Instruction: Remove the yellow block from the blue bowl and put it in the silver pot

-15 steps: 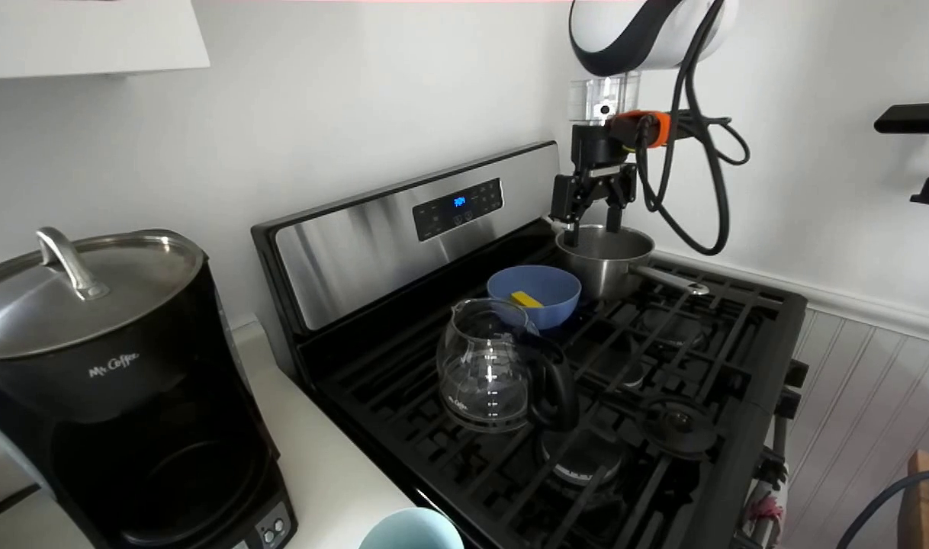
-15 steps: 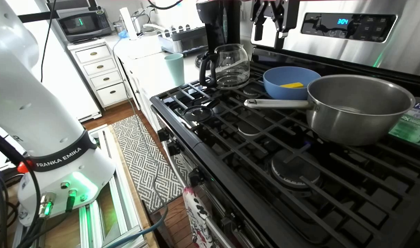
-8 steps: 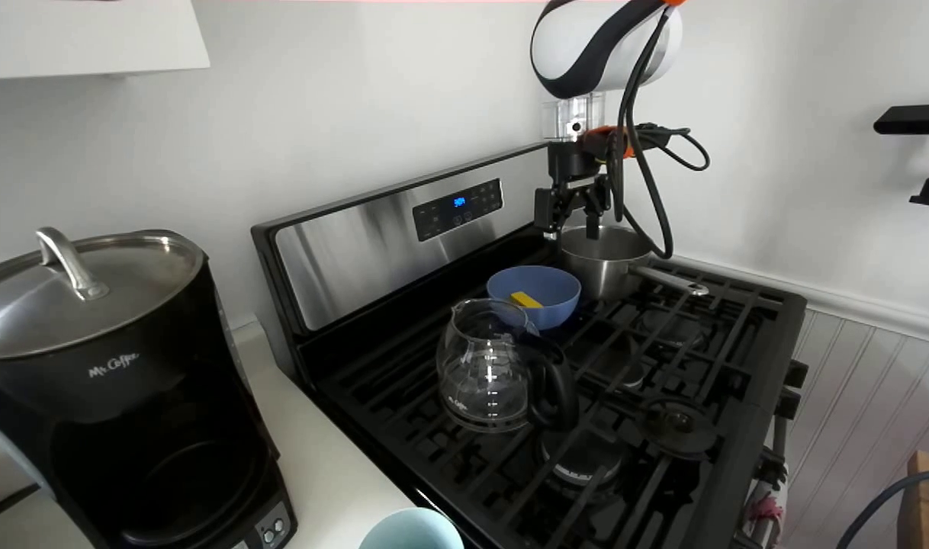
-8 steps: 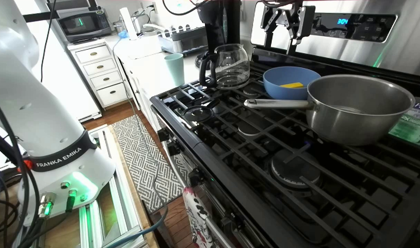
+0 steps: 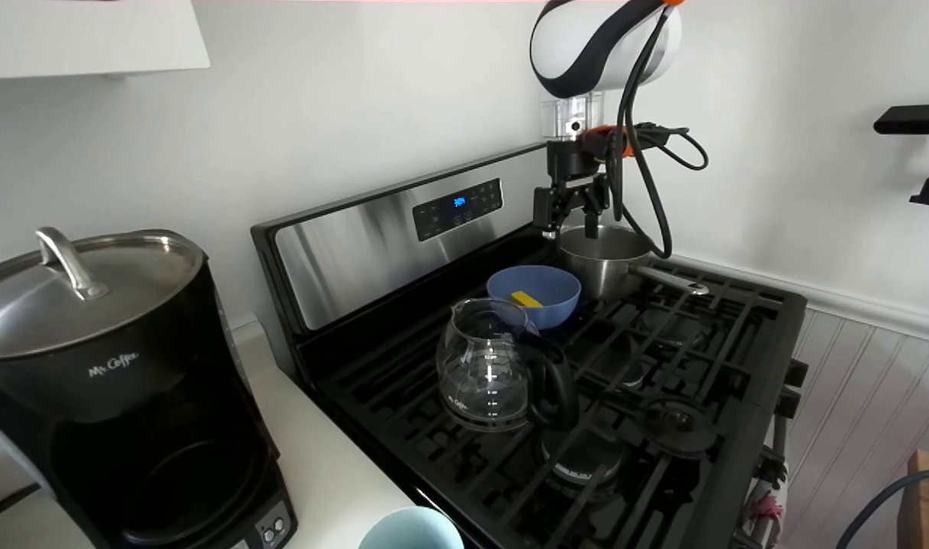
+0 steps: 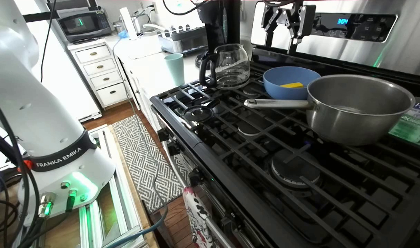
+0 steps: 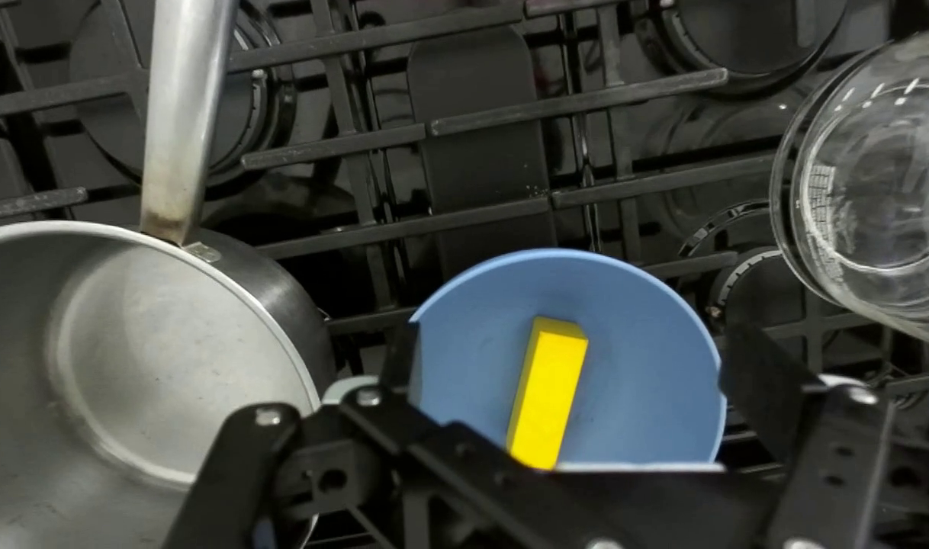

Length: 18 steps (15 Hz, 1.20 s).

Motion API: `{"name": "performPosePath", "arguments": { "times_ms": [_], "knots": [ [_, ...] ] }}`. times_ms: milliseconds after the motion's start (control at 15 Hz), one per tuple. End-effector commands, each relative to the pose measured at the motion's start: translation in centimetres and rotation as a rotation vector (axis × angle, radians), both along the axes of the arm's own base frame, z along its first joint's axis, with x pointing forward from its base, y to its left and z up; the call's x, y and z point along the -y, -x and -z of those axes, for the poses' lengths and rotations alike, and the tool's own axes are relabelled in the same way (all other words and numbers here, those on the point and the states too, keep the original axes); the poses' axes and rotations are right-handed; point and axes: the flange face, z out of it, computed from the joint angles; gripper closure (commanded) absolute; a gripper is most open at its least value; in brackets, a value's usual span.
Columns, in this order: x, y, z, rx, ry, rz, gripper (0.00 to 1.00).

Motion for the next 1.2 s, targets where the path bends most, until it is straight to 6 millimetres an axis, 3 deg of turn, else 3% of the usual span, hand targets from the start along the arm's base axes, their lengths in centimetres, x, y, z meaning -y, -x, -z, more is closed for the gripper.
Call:
{"name": "performPosePath", "arguments": {
  "times_ms": [0, 533, 867, 1133],
  "knots": [
    [-0.1, -2.2, 2.1, -0.011, -0.002, -0.036, 0.00],
    [1.1, -7.1, 8.6, -0.013, -0.006, -0.073, 0.00],
    [1.6, -9.0, 11.5, -0.067, -0.018, -0.154, 0.00],
    [2.8, -9.7, 12.7, -0.093, -0.016, -0.138, 0.00]
  ]
}}
